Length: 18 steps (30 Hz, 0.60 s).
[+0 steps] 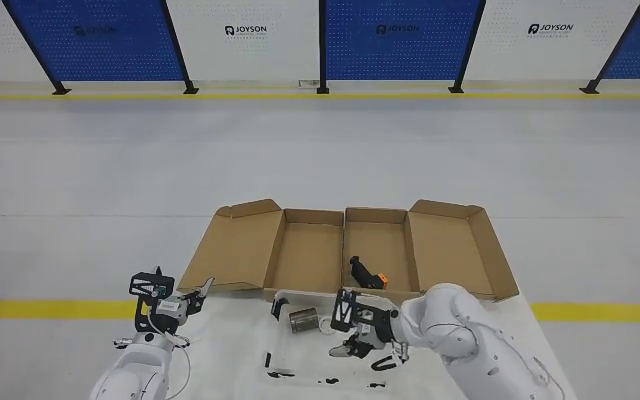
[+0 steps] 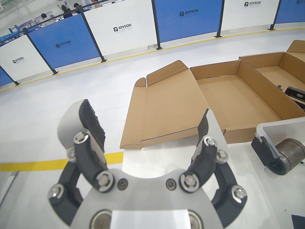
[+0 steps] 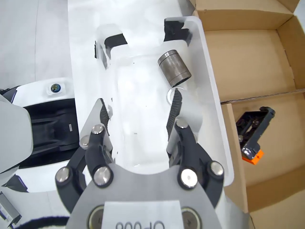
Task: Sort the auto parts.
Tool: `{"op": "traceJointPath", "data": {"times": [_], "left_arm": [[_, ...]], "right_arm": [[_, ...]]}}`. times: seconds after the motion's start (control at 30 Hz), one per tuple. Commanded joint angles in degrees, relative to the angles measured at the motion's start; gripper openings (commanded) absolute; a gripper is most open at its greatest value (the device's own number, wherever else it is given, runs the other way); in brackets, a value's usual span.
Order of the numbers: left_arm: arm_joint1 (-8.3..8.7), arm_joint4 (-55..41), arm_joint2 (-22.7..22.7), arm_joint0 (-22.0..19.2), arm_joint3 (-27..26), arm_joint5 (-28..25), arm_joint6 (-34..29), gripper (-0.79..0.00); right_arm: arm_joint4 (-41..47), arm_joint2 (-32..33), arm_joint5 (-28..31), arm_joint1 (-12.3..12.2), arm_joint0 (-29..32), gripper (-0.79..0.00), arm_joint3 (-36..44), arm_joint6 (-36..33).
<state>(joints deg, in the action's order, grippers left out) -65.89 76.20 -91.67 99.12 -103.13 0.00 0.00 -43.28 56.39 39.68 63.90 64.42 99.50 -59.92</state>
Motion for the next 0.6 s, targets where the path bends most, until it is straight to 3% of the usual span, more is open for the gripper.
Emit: {"op": "traceJointPath", "data": {"times": [0.0,0.27,0.57], "left_arm": [[0.0,0.0,0.0,0.0,0.0,0.0,0.0,0.0],[0.0,0.0,0.0,0.0,0.0,0.0,0.0,0.0],[0.0,0.0,0.0,0.0,0.0,0.0,0.0,0.0]], "right_arm": [[0.5,-2.3,-0.6,0.5,-1.9,-0.397,-2.2,-0.1],[3.3,-9.1,-2.0,2.1,-7.7,-0.397,-9.7,-1.9],[-1.8,-13.9,-5.7,3.7,-11.2,-0.363,-14.8,1.5]]}}
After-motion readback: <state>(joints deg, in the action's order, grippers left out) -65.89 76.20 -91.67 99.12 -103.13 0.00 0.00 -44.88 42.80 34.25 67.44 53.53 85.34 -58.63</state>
